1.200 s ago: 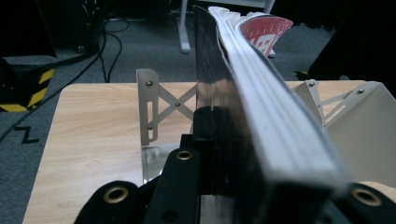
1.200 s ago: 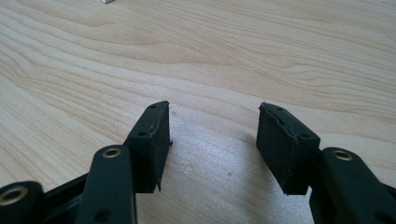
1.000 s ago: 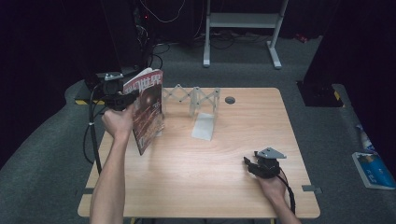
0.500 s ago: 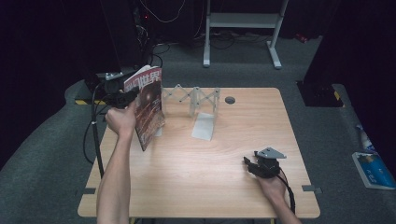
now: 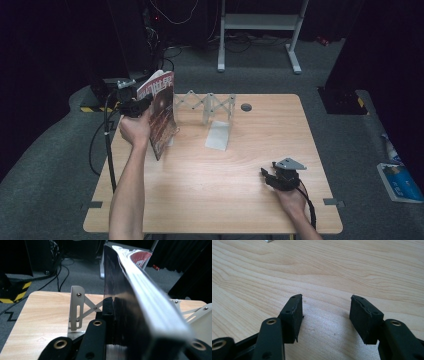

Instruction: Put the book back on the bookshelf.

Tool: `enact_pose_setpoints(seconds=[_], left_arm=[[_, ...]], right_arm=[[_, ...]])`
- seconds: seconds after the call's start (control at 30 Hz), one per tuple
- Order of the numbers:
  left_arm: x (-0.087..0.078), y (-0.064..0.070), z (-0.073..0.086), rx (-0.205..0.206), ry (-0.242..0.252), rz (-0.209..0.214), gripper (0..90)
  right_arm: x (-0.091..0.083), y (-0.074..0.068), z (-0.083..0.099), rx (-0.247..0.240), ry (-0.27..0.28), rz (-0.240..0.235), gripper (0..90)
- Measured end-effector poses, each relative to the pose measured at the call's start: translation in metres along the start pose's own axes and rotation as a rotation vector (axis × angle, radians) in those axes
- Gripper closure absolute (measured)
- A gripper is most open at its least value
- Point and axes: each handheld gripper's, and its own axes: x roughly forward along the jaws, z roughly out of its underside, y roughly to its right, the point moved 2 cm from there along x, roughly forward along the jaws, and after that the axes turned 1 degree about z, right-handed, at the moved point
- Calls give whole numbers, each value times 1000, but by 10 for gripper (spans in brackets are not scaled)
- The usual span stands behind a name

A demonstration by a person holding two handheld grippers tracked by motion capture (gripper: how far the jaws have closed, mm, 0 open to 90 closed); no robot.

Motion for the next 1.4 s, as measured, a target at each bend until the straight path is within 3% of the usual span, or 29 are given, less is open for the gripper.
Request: enact_pose_setpoints(seconds=[0.27, 0.67, 0.9, 1.1, 1.4], left_arm=[[-5, 5, -7, 79, -89, -6, 805], [-10, 7, -12, 99, -204, 16, 799], [-15, 5, -11, 105, -234, 2, 829], [-16, 7, -10, 101, -201, -10, 838], [-15, 3, -13, 48, -119, -11, 839]], right_arm=[[0, 0, 0, -1, 1, 1, 441], [0, 0, 0, -2, 0, -1, 442], [0, -1, 0, -4, 0, -2, 442], [0, -1, 0, -4, 1, -6, 442], [0, -1, 0, -5, 2, -6, 442]])
